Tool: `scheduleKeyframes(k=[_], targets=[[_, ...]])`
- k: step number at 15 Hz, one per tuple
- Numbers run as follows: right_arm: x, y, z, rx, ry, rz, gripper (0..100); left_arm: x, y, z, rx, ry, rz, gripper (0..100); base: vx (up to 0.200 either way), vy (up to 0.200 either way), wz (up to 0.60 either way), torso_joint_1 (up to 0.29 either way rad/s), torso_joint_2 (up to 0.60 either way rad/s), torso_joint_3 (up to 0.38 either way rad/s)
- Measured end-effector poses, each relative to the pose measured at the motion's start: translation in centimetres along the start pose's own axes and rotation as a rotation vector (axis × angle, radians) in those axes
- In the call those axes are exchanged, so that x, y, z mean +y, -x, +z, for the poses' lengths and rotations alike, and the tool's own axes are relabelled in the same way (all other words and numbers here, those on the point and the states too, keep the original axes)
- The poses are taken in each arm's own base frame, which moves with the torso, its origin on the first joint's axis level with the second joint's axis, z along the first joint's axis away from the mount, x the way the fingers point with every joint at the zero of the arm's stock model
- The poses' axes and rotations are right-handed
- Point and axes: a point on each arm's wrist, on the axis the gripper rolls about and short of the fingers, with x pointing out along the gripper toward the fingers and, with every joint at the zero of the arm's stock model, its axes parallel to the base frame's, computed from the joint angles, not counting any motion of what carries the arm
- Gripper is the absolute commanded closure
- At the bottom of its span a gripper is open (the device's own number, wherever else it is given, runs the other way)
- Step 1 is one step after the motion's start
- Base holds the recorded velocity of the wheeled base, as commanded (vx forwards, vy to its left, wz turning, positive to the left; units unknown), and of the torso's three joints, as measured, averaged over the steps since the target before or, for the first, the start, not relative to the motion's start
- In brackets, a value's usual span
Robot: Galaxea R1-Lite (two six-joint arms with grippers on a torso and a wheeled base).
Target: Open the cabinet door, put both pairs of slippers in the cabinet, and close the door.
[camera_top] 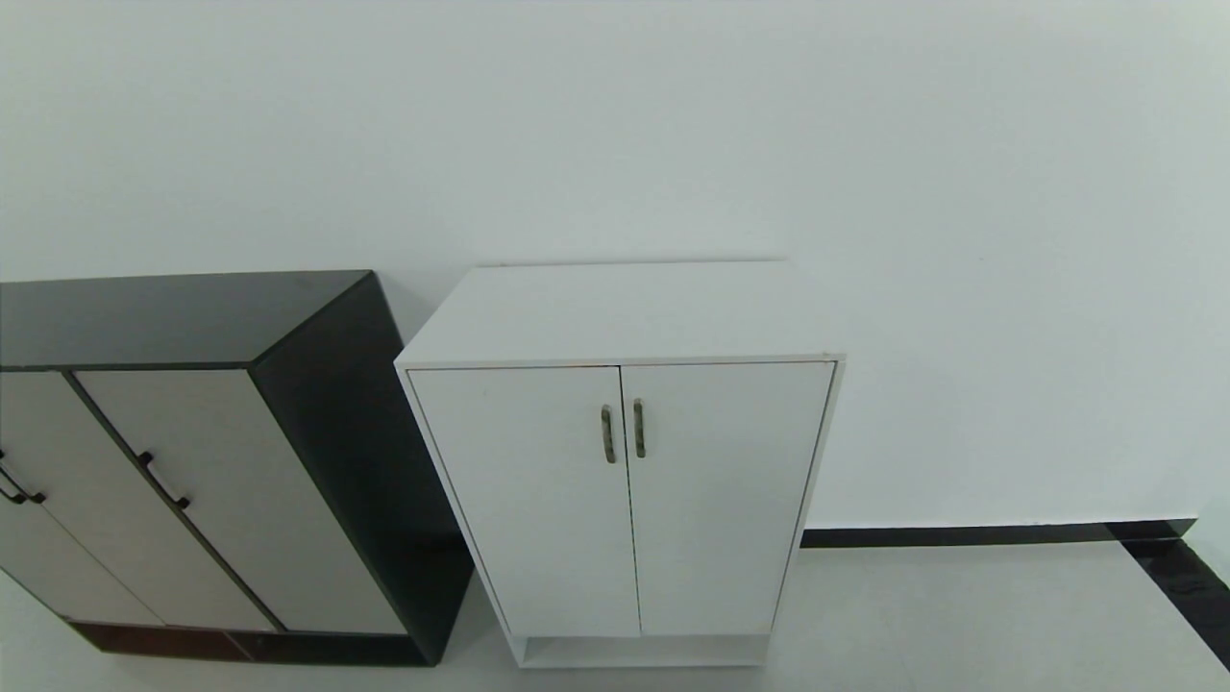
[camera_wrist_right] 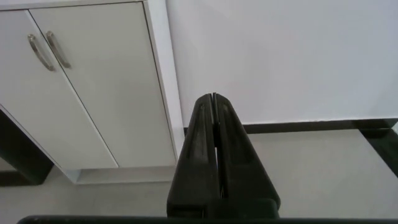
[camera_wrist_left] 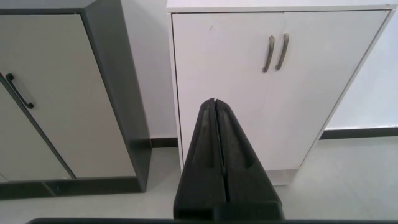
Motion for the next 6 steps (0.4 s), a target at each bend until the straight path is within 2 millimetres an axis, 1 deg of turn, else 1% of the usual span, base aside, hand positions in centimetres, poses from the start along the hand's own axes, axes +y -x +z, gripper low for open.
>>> scheduleKeyframes(k=[6], targets=[[0.01,0.01,-0.02,0.000,0.018,0.004,100,0.00,0.00,0.00,0.000,0.000,0.000,100,0.000,0.000,0.00,0.000,0.00,0.000]])
